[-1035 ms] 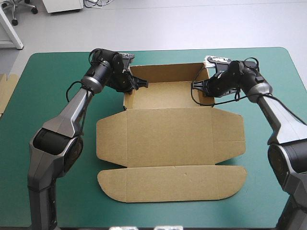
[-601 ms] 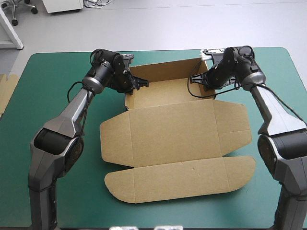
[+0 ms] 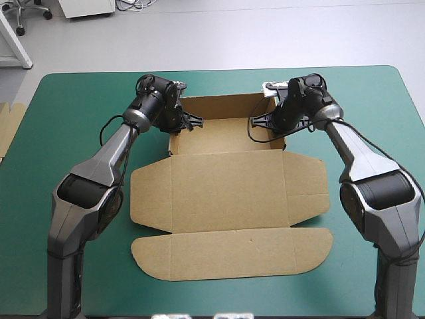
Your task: Fold the box
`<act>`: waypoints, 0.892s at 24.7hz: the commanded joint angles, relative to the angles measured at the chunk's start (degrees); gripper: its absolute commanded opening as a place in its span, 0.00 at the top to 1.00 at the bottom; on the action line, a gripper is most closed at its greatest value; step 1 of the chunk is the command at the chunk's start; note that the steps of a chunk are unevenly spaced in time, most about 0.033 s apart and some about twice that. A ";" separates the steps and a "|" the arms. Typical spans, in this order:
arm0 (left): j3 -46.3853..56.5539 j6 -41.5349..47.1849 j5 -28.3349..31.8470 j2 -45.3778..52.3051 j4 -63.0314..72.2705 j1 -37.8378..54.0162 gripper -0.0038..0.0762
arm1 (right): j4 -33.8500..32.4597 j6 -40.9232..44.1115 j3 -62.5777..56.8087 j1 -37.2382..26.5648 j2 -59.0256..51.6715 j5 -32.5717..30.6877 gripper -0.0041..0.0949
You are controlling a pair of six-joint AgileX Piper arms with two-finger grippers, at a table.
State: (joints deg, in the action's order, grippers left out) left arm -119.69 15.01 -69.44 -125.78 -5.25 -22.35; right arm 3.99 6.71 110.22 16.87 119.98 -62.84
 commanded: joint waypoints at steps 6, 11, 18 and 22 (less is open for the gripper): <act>-1.26 -1.24 2.51 1.98 -6.51 -0.08 0.96 | -2.73 -0.62 1.82 0.05 -3.00 1.05 0.96; -1.26 -1.49 1.55 1.98 -6.24 0.02 0.96 | -2.59 -1.10 1.95 0.05 -3.00 0.59 0.95; -2.68 -3.16 0.99 2.09 -5.09 0.02 0.88 | -2.33 -1.10 1.95 0.05 -3.00 0.42 0.62; -3.23 -3.46 0.76 2.48 -3.50 0.02 0.61 | -2.33 -0.89 1.95 0.05 -3.11 0.32 0.51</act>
State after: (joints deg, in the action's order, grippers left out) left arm -121.13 12.28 -69.44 -126.88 -7.13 -22.52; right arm 2.65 6.35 110.35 17.02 120.12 -63.20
